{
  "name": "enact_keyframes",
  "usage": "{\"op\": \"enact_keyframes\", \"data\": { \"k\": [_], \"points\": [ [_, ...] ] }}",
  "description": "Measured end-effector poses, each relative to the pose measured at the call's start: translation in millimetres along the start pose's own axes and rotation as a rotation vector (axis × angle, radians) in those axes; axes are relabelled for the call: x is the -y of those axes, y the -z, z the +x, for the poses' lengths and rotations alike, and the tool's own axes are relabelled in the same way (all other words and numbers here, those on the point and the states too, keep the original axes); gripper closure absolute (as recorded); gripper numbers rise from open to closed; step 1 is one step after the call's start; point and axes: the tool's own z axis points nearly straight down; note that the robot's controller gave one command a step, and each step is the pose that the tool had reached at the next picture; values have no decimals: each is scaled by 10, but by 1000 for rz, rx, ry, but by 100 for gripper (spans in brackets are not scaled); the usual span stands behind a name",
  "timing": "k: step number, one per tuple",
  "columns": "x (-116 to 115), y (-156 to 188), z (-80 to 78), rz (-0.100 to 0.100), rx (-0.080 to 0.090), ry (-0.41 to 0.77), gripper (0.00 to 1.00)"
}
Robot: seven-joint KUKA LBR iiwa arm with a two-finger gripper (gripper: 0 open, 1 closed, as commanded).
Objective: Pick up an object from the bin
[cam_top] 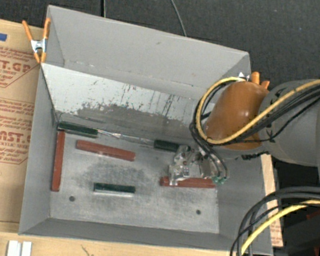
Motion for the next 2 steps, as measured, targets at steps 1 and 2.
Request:
{"op": "enact_keyframes", "data": {
  "k": [1,2],
  "points": [
    [0,0,0,0,0,0,100],
    [-30,403,164,0,-17,8,100]
  ]
}}
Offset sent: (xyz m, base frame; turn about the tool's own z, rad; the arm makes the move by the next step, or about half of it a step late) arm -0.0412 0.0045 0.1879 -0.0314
